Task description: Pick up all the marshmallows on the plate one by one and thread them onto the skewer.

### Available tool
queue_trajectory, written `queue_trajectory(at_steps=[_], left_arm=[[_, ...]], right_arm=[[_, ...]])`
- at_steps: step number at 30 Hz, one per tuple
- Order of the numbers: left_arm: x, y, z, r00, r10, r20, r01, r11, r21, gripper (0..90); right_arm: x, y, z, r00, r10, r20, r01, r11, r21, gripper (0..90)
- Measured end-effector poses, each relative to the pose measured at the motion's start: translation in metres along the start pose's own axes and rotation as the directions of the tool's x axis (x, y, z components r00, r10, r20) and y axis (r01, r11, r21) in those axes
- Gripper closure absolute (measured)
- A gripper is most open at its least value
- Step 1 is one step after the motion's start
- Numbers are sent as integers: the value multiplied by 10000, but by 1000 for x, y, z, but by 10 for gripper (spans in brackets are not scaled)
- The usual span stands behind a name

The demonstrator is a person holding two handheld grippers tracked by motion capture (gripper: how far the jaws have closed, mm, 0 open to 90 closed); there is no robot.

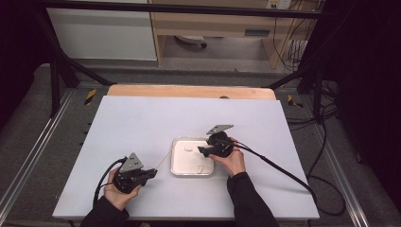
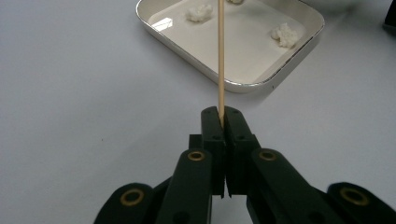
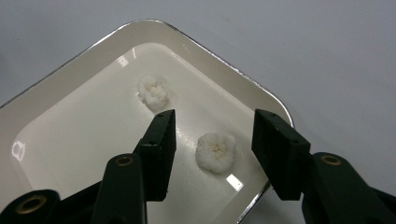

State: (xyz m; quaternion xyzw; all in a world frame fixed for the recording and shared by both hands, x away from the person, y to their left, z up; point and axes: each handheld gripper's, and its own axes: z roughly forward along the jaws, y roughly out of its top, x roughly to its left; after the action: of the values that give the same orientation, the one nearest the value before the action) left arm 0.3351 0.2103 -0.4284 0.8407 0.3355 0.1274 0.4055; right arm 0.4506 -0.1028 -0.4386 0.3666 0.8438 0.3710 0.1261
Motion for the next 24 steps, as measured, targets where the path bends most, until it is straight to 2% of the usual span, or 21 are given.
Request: queue_trajectory(at_steps=[7, 12, 17, 24], left_arm=[[-1, 0, 0, 10000, 21, 11, -21, 10000, -2, 885], [-1, 0, 0, 10000, 14, -8, -14, 10000, -18, 886], [-1, 0, -1, 10000, 30, -27, -30, 10000, -57, 885], [-2, 1, -1, 10000, 53, -17, -53, 9999, -89, 886]], right_arm=[[0, -3, 5, 9999, -61, 82, 59, 9996, 287, 556], [1, -4, 6, 9999, -130, 89, 127, 9994, 319, 585], [2, -5, 6, 9992, -266, 311, 257, 9992, 299, 636], [4, -6, 5, 9993, -275, 253, 268, 9993, 272, 694]])
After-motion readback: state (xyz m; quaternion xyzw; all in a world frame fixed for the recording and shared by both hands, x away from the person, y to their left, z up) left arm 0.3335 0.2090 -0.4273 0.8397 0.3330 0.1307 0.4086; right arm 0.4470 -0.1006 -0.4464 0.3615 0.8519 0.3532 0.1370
